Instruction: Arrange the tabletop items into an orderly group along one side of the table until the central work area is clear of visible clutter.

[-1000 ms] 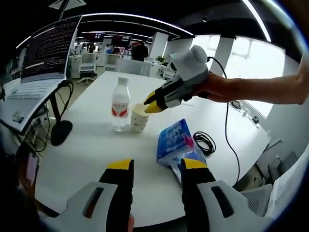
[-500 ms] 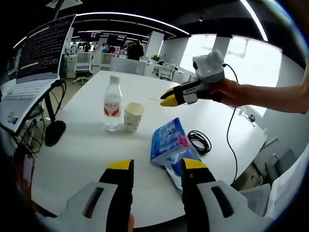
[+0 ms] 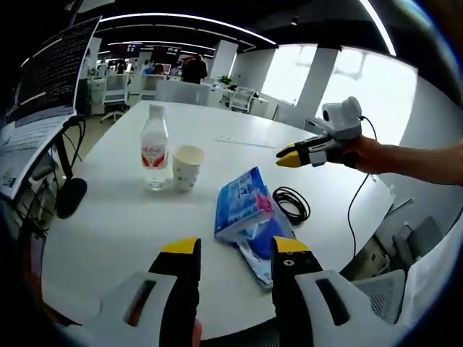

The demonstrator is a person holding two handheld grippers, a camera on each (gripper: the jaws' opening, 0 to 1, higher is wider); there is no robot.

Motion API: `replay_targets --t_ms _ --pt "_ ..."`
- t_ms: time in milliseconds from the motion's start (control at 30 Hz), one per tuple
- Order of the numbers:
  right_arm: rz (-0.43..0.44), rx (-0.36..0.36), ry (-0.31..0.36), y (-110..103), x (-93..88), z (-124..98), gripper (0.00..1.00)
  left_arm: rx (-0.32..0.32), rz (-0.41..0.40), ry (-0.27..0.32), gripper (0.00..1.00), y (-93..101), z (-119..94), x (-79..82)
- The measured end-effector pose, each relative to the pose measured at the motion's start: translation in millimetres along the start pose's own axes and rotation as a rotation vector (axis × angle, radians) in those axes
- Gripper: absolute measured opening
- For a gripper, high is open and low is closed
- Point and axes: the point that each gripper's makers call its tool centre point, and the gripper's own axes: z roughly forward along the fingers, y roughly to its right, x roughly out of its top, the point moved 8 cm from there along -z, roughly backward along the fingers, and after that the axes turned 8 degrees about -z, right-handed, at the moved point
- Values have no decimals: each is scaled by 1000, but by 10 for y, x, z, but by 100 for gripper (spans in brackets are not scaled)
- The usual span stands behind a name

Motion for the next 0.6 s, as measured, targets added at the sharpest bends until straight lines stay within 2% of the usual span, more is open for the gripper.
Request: replay_targets --t_ms 300,467,600 --pt "109 -43 0 -244 -433 -236 18 -3 -3 -25 37 68 109 -39" --pt "180 -56 -12 -338 -692 -283 19 -12 3 -50 37 122 166 -94" --pt "230 -68 -4 -416 -816 -342 19 -12 -13 -62 37 141 243 -112"
